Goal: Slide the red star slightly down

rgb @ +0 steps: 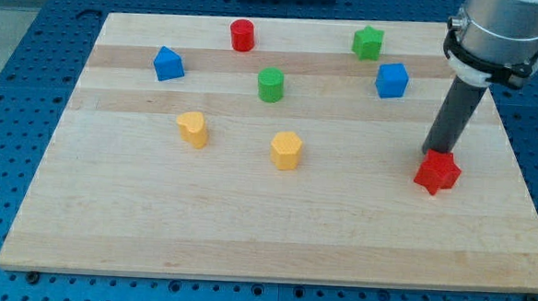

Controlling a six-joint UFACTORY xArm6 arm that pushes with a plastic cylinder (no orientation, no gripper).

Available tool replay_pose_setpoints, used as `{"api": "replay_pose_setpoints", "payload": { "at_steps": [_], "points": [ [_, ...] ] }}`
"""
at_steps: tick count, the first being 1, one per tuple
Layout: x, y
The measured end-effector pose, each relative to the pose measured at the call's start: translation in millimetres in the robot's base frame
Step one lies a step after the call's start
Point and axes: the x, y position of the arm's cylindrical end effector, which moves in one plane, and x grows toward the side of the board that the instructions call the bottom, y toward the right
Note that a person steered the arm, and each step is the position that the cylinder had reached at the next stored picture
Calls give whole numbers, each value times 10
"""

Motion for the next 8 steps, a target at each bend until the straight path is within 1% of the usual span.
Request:
{"api": "replay_pose_setpoints", "payload": {
  "at_steps": [1,4,6,8],
  "points": [
    [221,0],
    [244,-357],
    [445,-343],
    [447,-150]
  ]
}}
